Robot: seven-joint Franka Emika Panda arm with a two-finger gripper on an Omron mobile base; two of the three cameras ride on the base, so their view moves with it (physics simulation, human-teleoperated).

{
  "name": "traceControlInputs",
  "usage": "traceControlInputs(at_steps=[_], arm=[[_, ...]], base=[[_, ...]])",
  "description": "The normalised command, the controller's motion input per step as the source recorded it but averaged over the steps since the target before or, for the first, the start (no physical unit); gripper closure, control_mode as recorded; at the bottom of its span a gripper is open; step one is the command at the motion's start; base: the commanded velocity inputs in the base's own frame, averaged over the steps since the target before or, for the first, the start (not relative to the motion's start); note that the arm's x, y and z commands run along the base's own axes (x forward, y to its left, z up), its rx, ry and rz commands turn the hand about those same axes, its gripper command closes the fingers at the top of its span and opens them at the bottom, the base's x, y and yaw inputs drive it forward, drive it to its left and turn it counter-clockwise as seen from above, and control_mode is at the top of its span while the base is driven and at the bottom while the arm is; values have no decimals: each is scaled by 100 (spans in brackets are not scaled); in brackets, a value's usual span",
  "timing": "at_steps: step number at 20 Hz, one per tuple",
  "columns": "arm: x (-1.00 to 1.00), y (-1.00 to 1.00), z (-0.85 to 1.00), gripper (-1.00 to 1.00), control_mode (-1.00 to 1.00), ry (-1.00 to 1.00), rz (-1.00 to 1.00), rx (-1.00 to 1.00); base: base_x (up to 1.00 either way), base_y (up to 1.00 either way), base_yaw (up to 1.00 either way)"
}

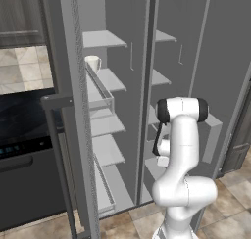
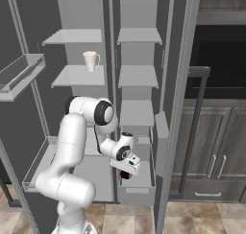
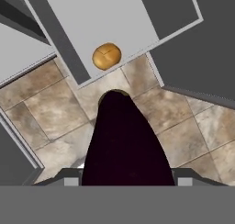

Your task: Take the eggplant and potato from the fridge shelf and place them in the freezer drawer to begin freezing them.

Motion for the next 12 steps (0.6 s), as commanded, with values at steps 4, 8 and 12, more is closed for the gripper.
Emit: traceControlInputs(at_steps=[4, 8, 12], arm=[[11, 0, -17, 100, -100, 0, 0, 0], [3, 0, -28, 100, -100, 0, 0, 0], [2, 0, -36, 100, -100, -1, 0, 0]], base=[[0, 0, 0], [0, 0, 0], [0, 0, 0]])
